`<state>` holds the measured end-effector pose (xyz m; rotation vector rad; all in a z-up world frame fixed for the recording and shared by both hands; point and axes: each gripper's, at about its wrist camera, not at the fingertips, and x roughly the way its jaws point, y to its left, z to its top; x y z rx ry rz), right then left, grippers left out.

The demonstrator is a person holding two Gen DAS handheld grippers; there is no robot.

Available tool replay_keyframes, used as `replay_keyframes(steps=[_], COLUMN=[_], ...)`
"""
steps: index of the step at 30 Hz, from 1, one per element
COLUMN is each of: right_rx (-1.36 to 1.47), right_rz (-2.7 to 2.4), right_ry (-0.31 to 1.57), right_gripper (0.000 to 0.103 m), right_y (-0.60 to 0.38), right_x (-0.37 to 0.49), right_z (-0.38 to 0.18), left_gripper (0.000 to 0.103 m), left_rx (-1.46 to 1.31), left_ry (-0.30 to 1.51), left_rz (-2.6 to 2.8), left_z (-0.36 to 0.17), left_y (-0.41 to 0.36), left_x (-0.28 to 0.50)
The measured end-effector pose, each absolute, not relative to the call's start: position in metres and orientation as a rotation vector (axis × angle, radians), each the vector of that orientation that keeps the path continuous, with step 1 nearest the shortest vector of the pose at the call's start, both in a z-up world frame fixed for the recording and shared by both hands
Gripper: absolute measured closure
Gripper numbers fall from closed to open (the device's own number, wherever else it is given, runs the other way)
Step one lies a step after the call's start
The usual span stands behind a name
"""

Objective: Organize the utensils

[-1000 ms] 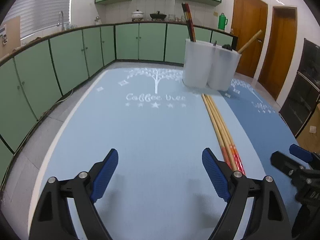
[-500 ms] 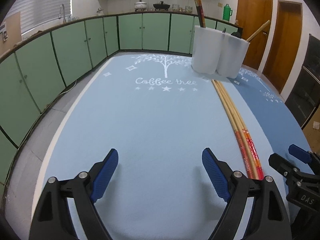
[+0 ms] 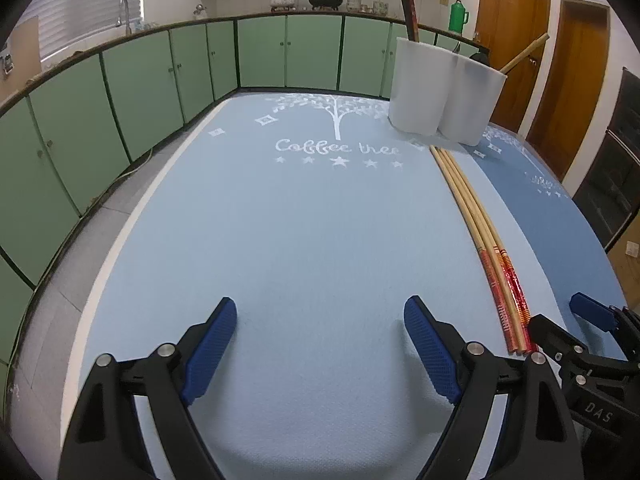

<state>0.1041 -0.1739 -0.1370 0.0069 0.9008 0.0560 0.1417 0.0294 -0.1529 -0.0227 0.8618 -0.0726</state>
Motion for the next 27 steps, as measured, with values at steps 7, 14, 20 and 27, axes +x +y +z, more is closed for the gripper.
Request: replay_keyframes(steps=[7,14,20,27], right_rx=[0.019,-0.002,0.012,0.062], right_rz=[0.063,0.117,0.143,0.064], right_ry=[0.878,0.877,0.880,0.875], right_gripper=[0.029,0.061,0.097,0.098], right_y=[-0.178,-0.165,-0.166,-0.198], right_x=[0.095,0.090,0.091,0.092], right_z=[-0.133,-0.135,-0.135,-0.134], left_gripper=[0.019,0.019,0.019,0.019], left_rx=[-0.021,-0.012,0.012,0.023], left_ry=[0.865,0.870,0.879,0.885], left_rz=[-0.066,-0.062,-0.070,-0.145], left_z=[-0.153,-0.154,-0.155,-0.152], left_y=[0.028,0.027,0.022,0.002], left_x=[0.142,0.142,0.143,0.136])
